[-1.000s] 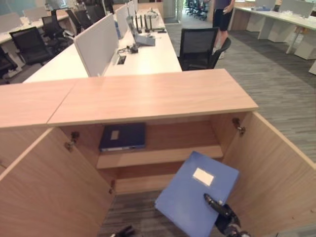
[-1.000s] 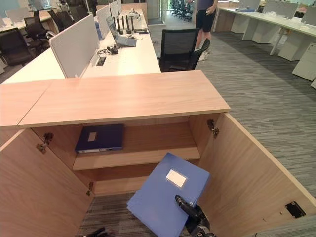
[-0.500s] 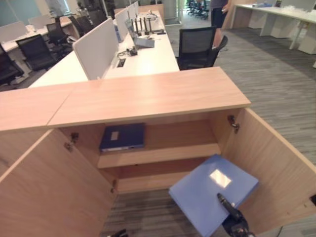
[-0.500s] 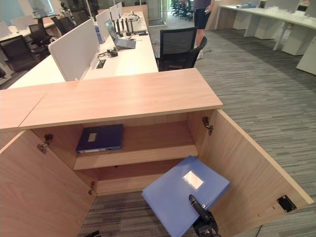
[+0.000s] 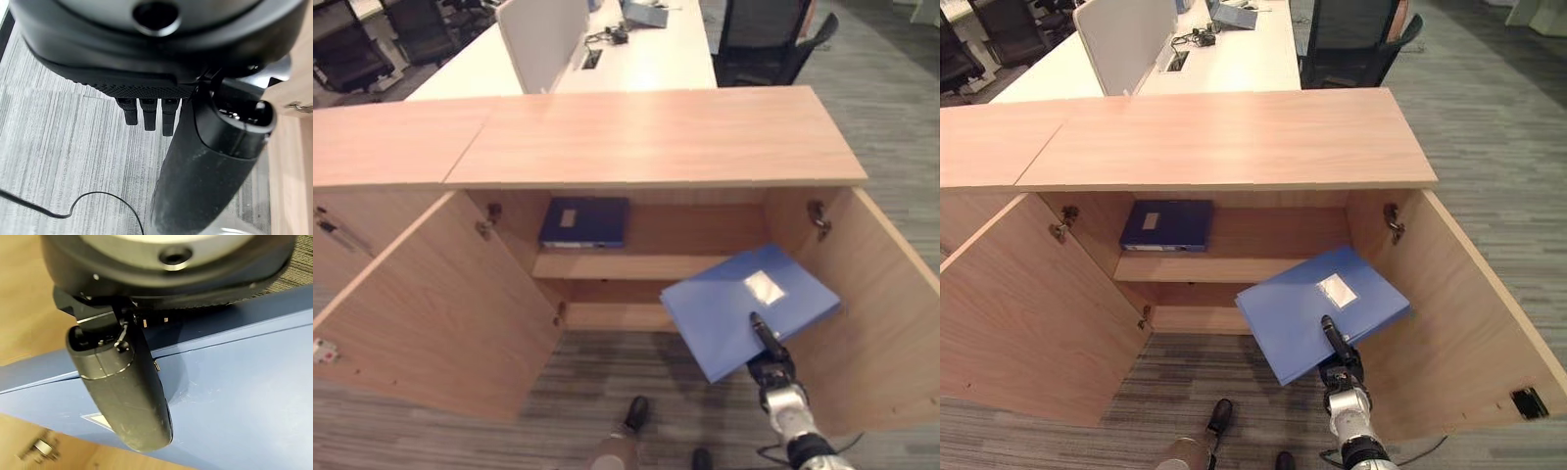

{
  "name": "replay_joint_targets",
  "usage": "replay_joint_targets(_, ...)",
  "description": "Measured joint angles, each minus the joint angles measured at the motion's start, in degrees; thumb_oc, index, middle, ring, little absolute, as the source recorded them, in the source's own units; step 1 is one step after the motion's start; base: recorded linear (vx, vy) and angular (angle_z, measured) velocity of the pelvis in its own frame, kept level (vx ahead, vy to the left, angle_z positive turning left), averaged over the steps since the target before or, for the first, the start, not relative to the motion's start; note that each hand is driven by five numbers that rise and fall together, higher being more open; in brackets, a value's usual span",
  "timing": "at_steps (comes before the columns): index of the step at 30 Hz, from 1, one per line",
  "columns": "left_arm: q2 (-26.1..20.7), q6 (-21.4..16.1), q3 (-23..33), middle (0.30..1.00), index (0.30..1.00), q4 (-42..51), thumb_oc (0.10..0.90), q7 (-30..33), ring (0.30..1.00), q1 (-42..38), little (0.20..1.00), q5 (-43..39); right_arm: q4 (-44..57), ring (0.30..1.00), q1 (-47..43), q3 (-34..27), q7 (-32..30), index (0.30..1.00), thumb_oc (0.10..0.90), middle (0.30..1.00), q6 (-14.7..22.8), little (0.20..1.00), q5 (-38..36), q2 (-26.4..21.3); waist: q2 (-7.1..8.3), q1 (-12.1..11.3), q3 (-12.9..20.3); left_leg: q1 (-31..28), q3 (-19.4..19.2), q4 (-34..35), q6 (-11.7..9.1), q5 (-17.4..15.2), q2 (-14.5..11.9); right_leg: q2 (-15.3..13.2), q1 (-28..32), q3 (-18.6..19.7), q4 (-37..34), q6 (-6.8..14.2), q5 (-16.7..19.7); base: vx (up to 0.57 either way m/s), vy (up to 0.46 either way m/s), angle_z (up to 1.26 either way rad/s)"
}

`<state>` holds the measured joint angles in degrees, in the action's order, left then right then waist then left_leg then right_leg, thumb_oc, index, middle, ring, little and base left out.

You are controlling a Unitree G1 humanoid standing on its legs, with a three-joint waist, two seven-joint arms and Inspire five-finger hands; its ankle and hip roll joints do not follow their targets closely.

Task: Put the empty folder in the office cabinet

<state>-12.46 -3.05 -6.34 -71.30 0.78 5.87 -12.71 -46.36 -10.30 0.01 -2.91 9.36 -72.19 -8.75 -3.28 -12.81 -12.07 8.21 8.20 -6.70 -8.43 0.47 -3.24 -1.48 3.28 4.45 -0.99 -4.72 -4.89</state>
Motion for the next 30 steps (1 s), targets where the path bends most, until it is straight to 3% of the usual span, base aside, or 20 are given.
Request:
replay_joint_targets(1,0.5,0.2,0.1,0.9,0.9,0.0,0.8,0.0,0.9,0.2,0.9,0.0,1.0,0.3,0.9,0.8,0.1,0.3,0.4,0.3,0.0,0.3,0.0,-0.2,-0.42,0.2,0.4,-0.1,0.1,-1.1,1.0,-1.8,-0.6,0.4,0.8,0.2,-1.1,1.2,0.0,0.3,0.292,-0.47)
replay_joint_targets(2,0.4,0.1,1.1,0.9,0.9,1.8,0.8,0.3,0.9,-0.6,0.9,0.1,0.9,0.3,1.5,0.9,0.5,0.3,0.4,0.3,-0.3,0.3,0.0,0.1,-0.1,0.2,-0.6,-0.6,-2.5,0.9,3.8,0.5,-1.1,0.0,-0.7,-0.3,4.5,6.8,-3.3,0.23,0.233,-0.13)
replay_joint_targets(3,-1.3,-0.3,1.1,0.9,0.9,4.0,0.8,0.3,0.9,-0.7,0.9,0.1,0.9,0.3,3.2,0.2,-0.2,0.3,0.4,0.3,-0.8,0.3,0.0,1.8,2.57,0.7,-0.3,-1.4,-4.4,2.5,4.5,0.9,0.8,-2.4,-0.6,-0.9,8.3,7.9,-6.2,0.39,0.448,0.05)
replay_joint_targets(4,-2.5,-1.3,1.9,0.9,0.9,6.6,0.8,0.6,0.9,-0.7,0.9,0.1,0.4,0.3,4.8,-0.4,-0.4,0.3,0.4,0.3,-1.2,0.3,0.0,4.0,5.77,1.2,1.1,-2.4,-8.4,3.3,8.3,2.0,4.2,-7.1,3.5,-1.5,4.4,9.3,-5.4,0.23,0.282,0.18)
replay_joint_targets(5,-2.8,-1.8,1.9,0.9,0.9,6.8,0.8,0.6,0.9,-1.0,0.9,0.2,0.8,0.3,4.9,-0.5,0.0,0.3,0.4,0.3,-1.2,0.3,0.0,4.7,6.38,1.4,1.4,-2.3,-9.4,2.8,8.8,0.9,5.3,-8.1,3.9,-1.5,3.0,9.1,-4.9,0.28,0.345,-0.03)
replay_joint_targets(8,-2.7,-1.9,2.1,0.9,0.9,6.5,0.8,1.2,0.9,-2.9,0.9,2.4,1.1,0.3,5.2,-0.5,0.1,0.3,0.4,0.3,-1.4,0.3,0.1,5.4,6.74,2.4,2.3,-2.8,-10.8,3.7,10.4,1.1,7.9,-11.1,5.1,-3.3,0.1,13.3,-1.9,0.13,0.174,-0.09)
replay_joint_targets(13,-3.0,-1.9,2.1,0.9,0.9,5.9,0.8,1.2,0.9,-4.0,0.9,2.4,1.1,0.3,5.3,-0.3,0.2,0.3,0.4,0.3,-1.8,0.3,0.2,5.5,7.9,3.4,4.8,-5.6,-13.1,7.4,11.6,1.2,7.7,-11.0,4.6,-3.5,0.0,14.1,2.4,0.11,0.142,-0.2)
replay_joint_targets(17,-3.4,-2.0,1.8,0.9,0.9,5.9,0.8,1.1,0.9,-3.7,0.9,2.3,1.0,0.3,4.2,-0.2,0.2,0.3,0.4,0.3,-1.8,0.3,0.3,5.8,8.66,3.3,6.3,-6.4,-15.1,8.8,11.9,1.0,6.3,-10.2,0.2,-7.2,6.8,16.4,3.2,0.04,0.116,-0.3)
replay_joint_targets(18,-3.3,-2.0,1.8,0.9,0.9,5.9,0.8,1.0,0.9,-3.9,0.9,2.4,0.8,0.3,3.4,-0.1,0.2,0.3,0.4,0.3,-1.8,0.3,0.3,5.6,8.24,3.3,6.2,-6.4,-15.5,9.0,12.0,1.0,5.8,-9.9,-2.3,-8.5,10.6,16.4,3.2,0.05,0.064,-0.3)
replay_joint_targets(20,-4.1,-2.0,1.8,0.9,0.9,6.0,0.8,1.0,0.9,-3.7,0.9,2.4,0.8,0.3,2.4,0.0,0.2,0.3,0.4,0.3,-1.9,0.3,0.3,5.6,7.43,3.3,6.1,-6.6,-16.1,9.1,12.3,1.1,4.3,-10.4,-6.3,-13.2,18.7,19.0,2.6,0.13,0.104,-0.21)
replay_joint_targets(21,-4.5,-2.0,1.8,0.9,0.9,6.1,0.8,1.0,0.9,-3.7,0.9,2.4,0.8,0.3,2.6,0.3,0.2,0.3,0.4,0.3,-1.9,0.3,0.3,5.7,7.23,3.4,6.0,-6.9,-15.9,8.9,12.6,0.6,4.4,-10.3,-7.0,-13.3,20.3,19.5,2.1,0.25,0.129,-0.16)
replay_joint_targets(22,-4.8,-2.0,2.0,0.9,0.9,6.0,0.8,1.2,0.9,-3.5,0.9,2.2,-0.1,0.3,1.3,1.2,0.3,0.3,0.4,0.3,-1.9,0.3,0.6,5.9,6.49,3.3,5.2,-8.3,-15.1,9.9,15.1,-0.6,4.4,-10.4,-10.8,-13.0,27.2,19.7,1.9,0.17,0.057,-0.19)
replay_joint_targets(23,-4.7,-1.9,2.0,0.9,0.9,5.2,0.8,1.2,0.9,-2.8,0.9,2.2,-0.2,0.3,0.6,1.4,0.3,0.3,0.4,0.3,-2.1,0.3,0.8,6.0,5.6,3.8,4.9,-8.7,-15.2,10.2,15.2,-0.4,4.1,-10.1,-12.5,-12.8,28.5,19.2,0.0,0.19,-0.005,-0.19)
replay_joint_targets(25,-4.4,-1.9,1.8,0.9,0.9,4.7,0.8,1.0,0.9,-2.1,0.9,2.3,-0.2,0.3,0.2,1.3,0.5,0.3,0.4,0.3,-2.0,0.3,1.2,5.9,3.28,5.2,4.1,-8.9,-14.7,10.3,14.1,0.4,3.7,-8.5,-14.4,-13.0,20.7,17.8,-1.0,0.21,-0.05,0.21)
replay_joint_targets(26,-4.4,-1.9,1.7,0.9,0.9,4.6,0.8,1.1,0.9,-2.0,0.9,2.3,-0.2,0.3,0.3,1.2,0.4,0.3,0.4,0.3,-2.0,0.3,1.1,5.8,3.07,5.3,3.8,-9.4,-14.4,10.4,14.0,0.4,4.0,-8.4,-15.1,-12.9,18.0,17.3,-0.5,0.21,-0.043,0.29)
replay_joint_targets(30,-4.2,-1.9,-0.3,0.9,0.9,2.8,0.8,1.0,0.9,-1.6,0.9,4.0,-0.4,0.3,0.2,0.7,-0.3,0.3,0.4,0.3,-1.8,0.3,1.1,3.7,1.74,7.2,2.6,-10.1,-10.8,11.3,13.6,0.8,5.8,-7.5,-16.7,-8.4,3.6,15.2,6.8,0.18,-0.024,0.52)
